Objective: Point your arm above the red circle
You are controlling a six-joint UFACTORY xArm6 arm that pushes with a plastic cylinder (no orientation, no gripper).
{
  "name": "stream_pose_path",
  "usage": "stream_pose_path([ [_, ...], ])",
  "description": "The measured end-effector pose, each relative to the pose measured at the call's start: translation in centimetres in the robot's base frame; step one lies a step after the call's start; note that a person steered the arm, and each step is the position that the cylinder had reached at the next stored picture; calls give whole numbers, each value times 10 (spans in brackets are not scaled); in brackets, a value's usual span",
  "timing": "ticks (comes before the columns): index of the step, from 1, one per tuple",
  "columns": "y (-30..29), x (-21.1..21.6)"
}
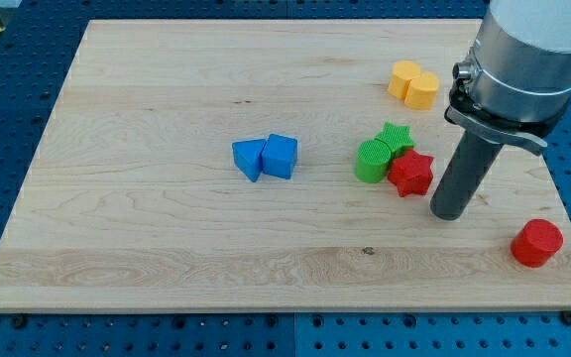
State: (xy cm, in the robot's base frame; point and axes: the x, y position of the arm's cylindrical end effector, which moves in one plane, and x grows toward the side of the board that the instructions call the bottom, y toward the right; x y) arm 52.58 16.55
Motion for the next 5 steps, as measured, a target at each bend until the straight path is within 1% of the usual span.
stream_pose_path([
  [2, 28, -22],
  [4, 90, -22],
  [5, 108, -10],
])
